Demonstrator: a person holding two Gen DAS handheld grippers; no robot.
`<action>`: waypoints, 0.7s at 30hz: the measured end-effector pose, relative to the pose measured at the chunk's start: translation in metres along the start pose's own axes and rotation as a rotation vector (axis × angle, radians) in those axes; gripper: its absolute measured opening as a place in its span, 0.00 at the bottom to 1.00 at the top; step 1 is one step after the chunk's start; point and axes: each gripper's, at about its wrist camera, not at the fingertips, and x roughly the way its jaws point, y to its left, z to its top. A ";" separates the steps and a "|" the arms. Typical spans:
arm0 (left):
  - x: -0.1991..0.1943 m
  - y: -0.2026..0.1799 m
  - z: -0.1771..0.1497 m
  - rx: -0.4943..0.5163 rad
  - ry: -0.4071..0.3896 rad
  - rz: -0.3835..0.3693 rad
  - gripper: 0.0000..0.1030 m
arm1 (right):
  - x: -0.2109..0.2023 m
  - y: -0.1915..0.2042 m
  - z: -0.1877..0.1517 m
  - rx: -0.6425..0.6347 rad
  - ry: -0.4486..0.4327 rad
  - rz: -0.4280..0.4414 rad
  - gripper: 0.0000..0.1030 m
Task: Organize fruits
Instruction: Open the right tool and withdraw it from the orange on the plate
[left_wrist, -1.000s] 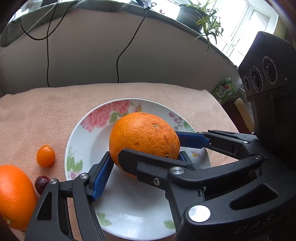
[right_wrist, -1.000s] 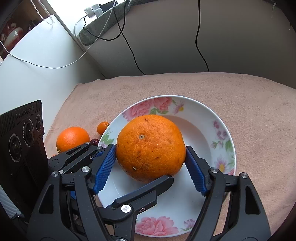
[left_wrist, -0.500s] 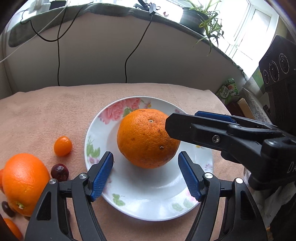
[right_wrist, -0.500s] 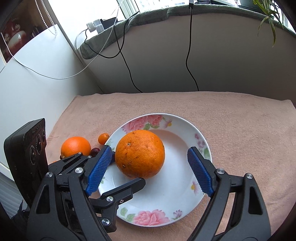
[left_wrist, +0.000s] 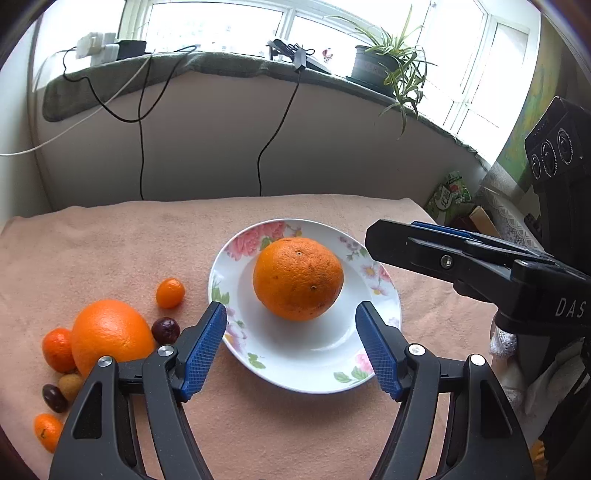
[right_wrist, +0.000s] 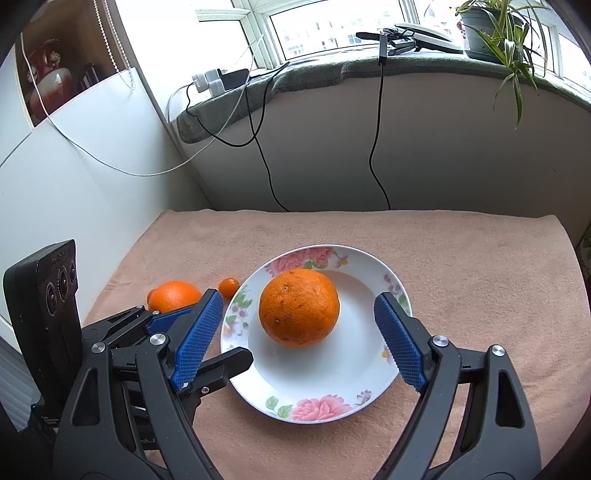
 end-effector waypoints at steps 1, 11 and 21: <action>-0.003 0.000 -0.001 0.002 -0.007 0.004 0.71 | -0.002 0.002 0.000 -0.002 -0.007 0.002 0.84; -0.042 0.011 -0.010 -0.003 -0.079 0.035 0.71 | -0.011 0.031 -0.004 -0.028 -0.042 0.030 0.84; -0.066 0.039 -0.029 -0.039 -0.113 0.078 0.71 | -0.005 0.056 -0.007 -0.070 -0.003 0.040 0.93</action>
